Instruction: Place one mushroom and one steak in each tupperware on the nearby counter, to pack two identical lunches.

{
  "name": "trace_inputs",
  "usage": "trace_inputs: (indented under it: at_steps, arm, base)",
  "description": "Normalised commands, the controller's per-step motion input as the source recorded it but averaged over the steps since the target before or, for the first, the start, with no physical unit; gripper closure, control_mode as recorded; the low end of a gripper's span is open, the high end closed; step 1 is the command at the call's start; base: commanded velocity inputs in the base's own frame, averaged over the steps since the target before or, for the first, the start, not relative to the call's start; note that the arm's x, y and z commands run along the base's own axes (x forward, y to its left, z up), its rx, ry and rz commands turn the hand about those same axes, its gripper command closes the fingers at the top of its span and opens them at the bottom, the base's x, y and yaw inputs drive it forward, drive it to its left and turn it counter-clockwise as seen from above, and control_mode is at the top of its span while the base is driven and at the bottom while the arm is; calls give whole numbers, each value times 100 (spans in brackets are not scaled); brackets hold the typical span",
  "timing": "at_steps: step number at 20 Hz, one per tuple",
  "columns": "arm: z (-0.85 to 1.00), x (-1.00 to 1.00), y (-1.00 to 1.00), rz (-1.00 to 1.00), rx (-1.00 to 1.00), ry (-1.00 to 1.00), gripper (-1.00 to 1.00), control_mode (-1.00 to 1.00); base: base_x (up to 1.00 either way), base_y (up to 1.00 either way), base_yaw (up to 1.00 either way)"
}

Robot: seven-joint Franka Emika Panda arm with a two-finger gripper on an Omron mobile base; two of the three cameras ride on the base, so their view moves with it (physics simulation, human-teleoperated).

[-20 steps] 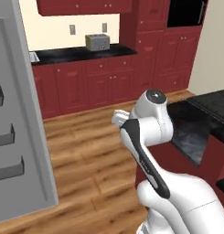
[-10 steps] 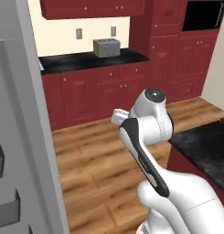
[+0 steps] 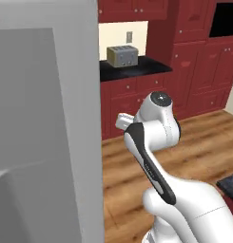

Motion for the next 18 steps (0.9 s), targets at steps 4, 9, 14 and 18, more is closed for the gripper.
trace_inputs:
  at_steps: [4,9,14,18]
  arm:
    - [0,0,0,0,0,0,100,100]
    - [0,0,0,0,0,0,100,100]
    - [0,0,0,0,0,0,100,100]
    - [0,0,0,0,0,0,100,100]
  base:
    - [100,0,15]
    - [81,-1,73]
    - [78,0,77]
    - [100,0,61]
